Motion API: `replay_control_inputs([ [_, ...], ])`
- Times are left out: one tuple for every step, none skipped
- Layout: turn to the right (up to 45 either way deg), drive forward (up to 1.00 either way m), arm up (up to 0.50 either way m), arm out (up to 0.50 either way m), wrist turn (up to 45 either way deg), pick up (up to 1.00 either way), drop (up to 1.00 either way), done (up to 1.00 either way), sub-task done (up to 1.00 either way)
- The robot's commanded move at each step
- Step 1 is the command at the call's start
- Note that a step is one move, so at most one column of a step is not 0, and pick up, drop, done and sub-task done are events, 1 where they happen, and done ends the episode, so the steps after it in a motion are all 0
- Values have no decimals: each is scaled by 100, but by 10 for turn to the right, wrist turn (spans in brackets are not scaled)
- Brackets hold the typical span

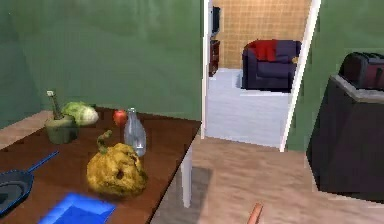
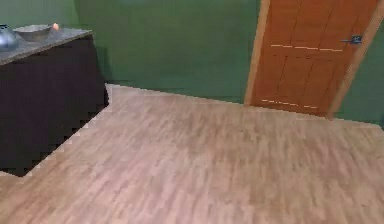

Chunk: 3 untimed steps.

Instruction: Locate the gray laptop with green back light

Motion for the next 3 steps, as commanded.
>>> replay_control_inputs([
  [180,0,0,0,0,0,0,0,0],
  [450,0,0,0,0,0,0,0,0],
  [-450,0,0,0,0,0,0,0,0],
])
